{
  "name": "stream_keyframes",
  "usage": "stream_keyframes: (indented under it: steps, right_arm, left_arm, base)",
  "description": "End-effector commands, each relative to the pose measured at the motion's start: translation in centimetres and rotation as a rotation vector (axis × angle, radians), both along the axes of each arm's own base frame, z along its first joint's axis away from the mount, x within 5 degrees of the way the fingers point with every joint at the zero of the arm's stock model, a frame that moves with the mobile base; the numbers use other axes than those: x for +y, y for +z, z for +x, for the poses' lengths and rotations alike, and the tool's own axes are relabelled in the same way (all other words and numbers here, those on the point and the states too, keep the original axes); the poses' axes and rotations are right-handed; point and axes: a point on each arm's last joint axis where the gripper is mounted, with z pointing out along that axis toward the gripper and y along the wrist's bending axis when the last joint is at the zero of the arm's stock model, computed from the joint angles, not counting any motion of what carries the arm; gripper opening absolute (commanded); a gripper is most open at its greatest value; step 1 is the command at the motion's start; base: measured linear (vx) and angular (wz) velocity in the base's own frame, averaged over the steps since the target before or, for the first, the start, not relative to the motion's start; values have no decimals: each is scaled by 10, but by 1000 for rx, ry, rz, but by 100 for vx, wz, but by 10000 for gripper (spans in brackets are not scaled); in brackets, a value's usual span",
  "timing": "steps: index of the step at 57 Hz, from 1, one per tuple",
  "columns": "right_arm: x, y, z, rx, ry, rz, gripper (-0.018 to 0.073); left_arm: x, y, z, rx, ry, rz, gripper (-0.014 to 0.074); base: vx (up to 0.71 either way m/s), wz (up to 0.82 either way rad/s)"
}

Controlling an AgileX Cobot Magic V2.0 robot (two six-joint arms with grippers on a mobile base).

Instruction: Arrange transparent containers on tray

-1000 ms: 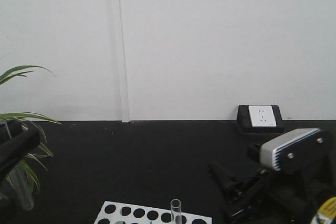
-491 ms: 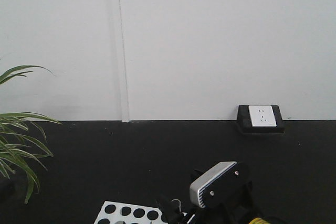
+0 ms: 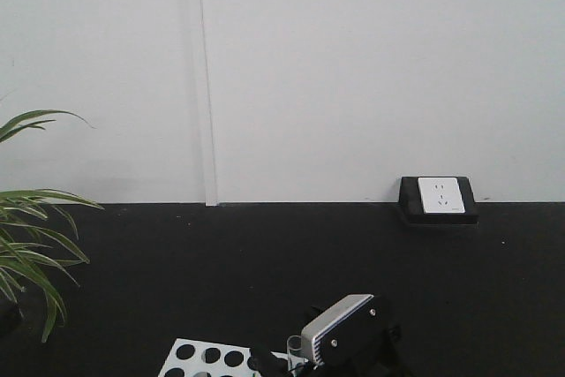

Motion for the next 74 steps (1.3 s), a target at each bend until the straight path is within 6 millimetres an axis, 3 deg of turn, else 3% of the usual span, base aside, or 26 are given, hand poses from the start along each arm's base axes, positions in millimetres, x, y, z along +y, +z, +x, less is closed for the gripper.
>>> stream_keyframes:
  steps: [1,18,31,37,45,60,65,74]
  right_arm:
    - [3,29,2,-132,8,111,452]
    - [3,29,2,-116,5,128,-15]
    - [2,35,1,-136,6,142,-13]
    - [-2,53,-3,-181,6,171,-13]
    - [-11,94,-14,-224,2,197,-13]
    - [-45,172,-54,-246,-20,209,-13]
    - [-60,185,-73,-229,-27,193,-13]
    - [-84,189,-101,-136,-45,101,-13]
  left_arm:
    - [-1,11,0,-23,-4,-42,-3]
    - [1,10,0,-17,13,-39,-3]
    - [1,10,0,-17,13,-39,-3]
    - [1,10,0,-17,13,-39,-3]
    - [1,10,0,-18,11,-39,-3]
    - [-3,12,-1,-22,-34,-72,-3]
    - [-3,13,-3,-16,-40,-106,-3]
    - [-2,19,-13,-60,-48,-111,-3]
  base:
    - [0,0]
    - [0,0]
    - [0,0]
    - [0,0]
    - [0,0]
    - [0,0]
    - [0,0]
    - [0,0]
